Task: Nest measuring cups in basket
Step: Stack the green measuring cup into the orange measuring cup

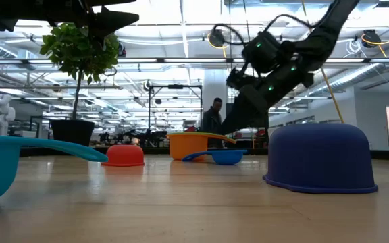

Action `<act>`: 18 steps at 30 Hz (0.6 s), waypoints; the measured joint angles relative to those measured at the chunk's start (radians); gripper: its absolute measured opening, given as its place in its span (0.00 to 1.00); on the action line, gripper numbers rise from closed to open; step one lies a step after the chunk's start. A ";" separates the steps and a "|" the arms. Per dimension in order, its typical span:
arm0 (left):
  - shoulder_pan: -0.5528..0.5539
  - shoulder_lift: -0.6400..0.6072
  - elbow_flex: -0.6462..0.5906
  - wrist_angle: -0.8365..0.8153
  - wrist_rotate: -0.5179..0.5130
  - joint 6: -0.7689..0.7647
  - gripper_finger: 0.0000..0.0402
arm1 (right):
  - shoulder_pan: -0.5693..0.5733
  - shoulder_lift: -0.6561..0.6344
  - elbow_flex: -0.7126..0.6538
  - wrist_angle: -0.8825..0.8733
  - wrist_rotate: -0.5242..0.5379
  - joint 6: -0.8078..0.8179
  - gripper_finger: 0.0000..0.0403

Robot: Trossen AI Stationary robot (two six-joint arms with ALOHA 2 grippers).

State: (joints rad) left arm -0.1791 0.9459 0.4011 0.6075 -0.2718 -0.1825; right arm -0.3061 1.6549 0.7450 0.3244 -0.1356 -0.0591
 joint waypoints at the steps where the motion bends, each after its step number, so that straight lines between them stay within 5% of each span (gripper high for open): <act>1: 0.000 0.000 0.000 0.000 0.000 -0.001 0.50 | 0.000 0.022 0.014 -0.010 0.000 -0.011 0.82; 10: 0.000 0.000 0.000 -0.007 0.000 0.006 0.50 | 0.000 0.125 0.136 -0.161 0.003 -0.118 0.80; 18: 0.000 0.000 0.000 -0.021 0.000 0.024 0.50 | -0.019 0.100 0.165 -0.281 0.001 -0.174 0.67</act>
State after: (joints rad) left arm -0.1791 0.9459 0.4011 0.5868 -0.2718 -0.1587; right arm -0.3255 1.7551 0.9104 0.0432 -0.1348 -0.2329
